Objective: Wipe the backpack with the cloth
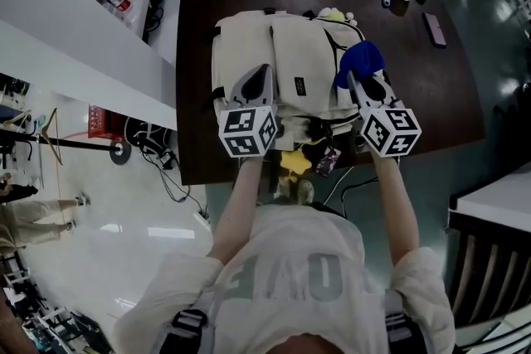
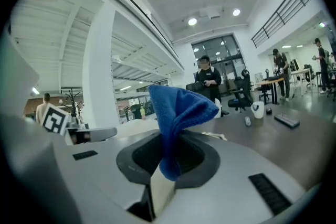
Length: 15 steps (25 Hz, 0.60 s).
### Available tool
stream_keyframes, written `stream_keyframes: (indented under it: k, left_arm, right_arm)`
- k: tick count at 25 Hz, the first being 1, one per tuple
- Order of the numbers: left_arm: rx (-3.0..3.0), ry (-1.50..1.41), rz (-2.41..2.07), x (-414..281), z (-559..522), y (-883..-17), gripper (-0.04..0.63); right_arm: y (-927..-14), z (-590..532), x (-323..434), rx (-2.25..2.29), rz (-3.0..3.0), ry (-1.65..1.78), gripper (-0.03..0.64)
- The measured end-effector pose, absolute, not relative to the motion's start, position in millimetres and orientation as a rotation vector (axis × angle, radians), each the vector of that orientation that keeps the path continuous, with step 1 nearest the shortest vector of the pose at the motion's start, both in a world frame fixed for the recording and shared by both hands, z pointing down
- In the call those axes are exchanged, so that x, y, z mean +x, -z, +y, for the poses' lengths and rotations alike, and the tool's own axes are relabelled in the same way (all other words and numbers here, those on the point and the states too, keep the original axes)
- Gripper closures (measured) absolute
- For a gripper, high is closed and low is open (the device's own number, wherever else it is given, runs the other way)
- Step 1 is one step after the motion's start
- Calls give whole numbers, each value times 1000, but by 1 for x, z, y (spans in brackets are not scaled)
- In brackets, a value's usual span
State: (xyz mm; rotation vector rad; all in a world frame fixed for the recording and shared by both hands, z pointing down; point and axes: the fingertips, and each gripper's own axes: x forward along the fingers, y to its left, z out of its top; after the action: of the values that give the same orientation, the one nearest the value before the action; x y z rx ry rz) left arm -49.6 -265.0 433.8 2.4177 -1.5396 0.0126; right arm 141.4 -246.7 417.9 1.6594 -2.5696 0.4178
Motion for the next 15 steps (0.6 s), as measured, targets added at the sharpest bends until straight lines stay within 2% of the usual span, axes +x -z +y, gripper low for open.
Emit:
stream_keyframes:
  k: [6,15]
  left_arm:
    - [2412,-21,-1530,-50,-266,-437,594]
    - [2432,-45,-1540,-47,-268,-439,594]
  right_arm:
    - [-400,-350,154,1693,-2541,-278,572]
    - [-448,-444,148,1659,-2447,-390,572]
